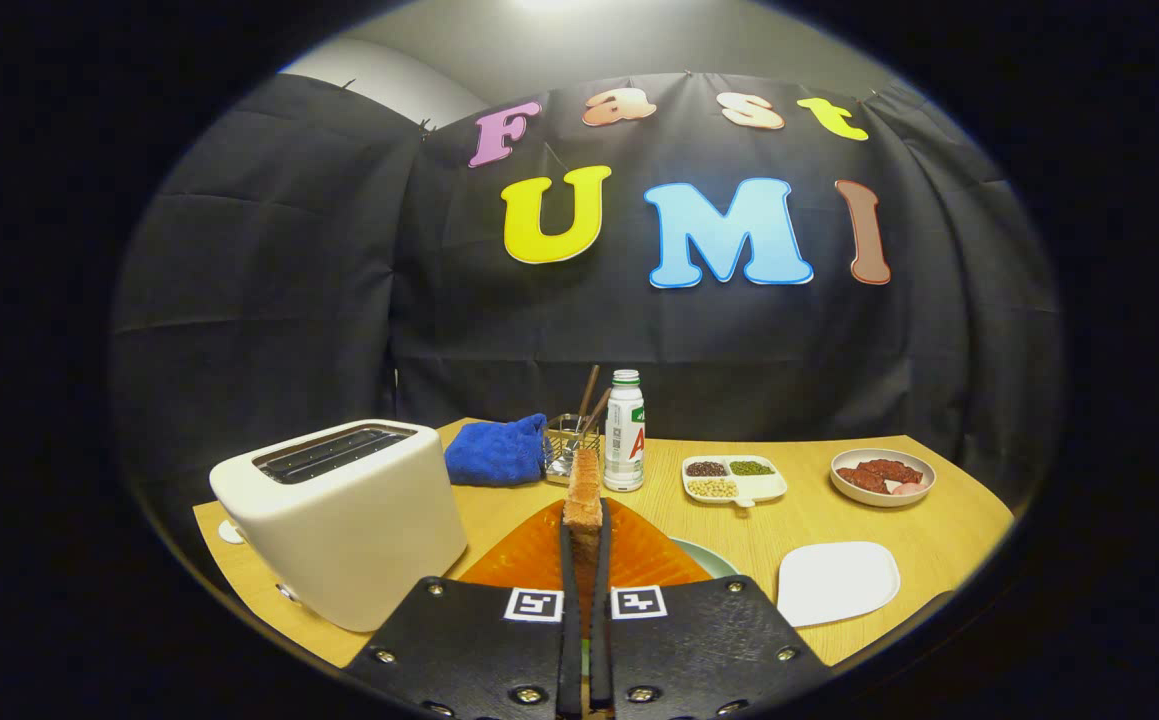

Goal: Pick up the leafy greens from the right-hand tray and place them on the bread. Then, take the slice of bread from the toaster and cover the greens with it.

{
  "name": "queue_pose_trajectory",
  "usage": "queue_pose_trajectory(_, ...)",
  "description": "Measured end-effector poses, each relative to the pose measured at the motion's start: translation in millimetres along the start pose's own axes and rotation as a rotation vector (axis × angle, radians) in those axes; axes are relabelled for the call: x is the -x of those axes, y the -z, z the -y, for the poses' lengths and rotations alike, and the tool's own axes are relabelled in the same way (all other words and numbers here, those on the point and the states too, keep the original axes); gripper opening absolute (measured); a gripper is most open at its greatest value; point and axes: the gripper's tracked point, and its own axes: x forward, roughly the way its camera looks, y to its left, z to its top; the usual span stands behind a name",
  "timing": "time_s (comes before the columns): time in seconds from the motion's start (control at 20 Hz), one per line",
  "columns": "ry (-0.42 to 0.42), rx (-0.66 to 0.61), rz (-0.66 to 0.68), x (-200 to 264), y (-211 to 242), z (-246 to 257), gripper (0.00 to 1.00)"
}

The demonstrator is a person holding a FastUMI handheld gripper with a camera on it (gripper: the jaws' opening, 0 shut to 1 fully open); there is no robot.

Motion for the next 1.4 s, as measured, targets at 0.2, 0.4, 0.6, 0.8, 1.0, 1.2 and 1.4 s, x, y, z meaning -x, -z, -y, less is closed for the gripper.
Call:
queue_pose_trajectory(0.2, 0.000, 0.014, -0.022, -5, 10, -4, 0.03)
queue_pose_trajectory(0.4, -0.040, -0.005, -0.026, -9, 13, -17, 0.03)
queue_pose_trajectory(0.6, -0.050, 0.006, -0.042, -15, 24, -16, 0.03)
queue_pose_trajectory(0.8, -0.022, -0.019, -0.063, -19, 34, 0, 0.04)
queue_pose_trajectory(1.0, 0.033, 0.021, -0.090, -21, 45, 26, 0.08)
queue_pose_trajectory(1.2, 0.046, 0.014, -0.110, -26, 57, 42, 0.16)
queue_pose_trajectory(1.4, 0.061, -0.006, -0.146, -28, 67, 53, 0.15)
